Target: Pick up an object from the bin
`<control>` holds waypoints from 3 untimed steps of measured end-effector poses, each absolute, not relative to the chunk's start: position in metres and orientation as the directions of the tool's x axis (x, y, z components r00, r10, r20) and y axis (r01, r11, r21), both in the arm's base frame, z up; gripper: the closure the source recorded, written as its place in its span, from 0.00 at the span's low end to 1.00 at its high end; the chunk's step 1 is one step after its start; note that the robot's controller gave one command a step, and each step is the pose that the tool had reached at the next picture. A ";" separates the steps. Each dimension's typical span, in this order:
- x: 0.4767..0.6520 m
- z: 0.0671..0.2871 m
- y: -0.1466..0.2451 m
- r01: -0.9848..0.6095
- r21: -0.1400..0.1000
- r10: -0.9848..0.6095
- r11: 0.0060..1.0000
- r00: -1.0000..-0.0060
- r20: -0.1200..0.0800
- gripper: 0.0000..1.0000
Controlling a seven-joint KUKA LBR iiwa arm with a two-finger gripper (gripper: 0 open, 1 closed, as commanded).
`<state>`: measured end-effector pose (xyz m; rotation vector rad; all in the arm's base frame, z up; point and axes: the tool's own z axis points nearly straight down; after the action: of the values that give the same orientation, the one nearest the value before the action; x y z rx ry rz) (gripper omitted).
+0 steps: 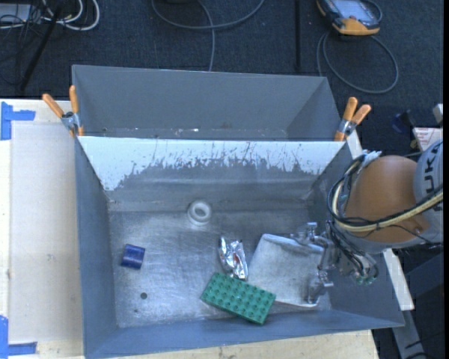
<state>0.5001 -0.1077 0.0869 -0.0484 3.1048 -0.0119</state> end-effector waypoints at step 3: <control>0.501 0.155 -0.105 0.085 0.001 0.085 0.996 -0.996 -0.005 1.00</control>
Offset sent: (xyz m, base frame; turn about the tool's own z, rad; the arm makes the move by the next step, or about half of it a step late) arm -0.0136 0.0026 -0.0169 0.1250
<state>0.5009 -0.1053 0.1549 0.1339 3.1337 0.0005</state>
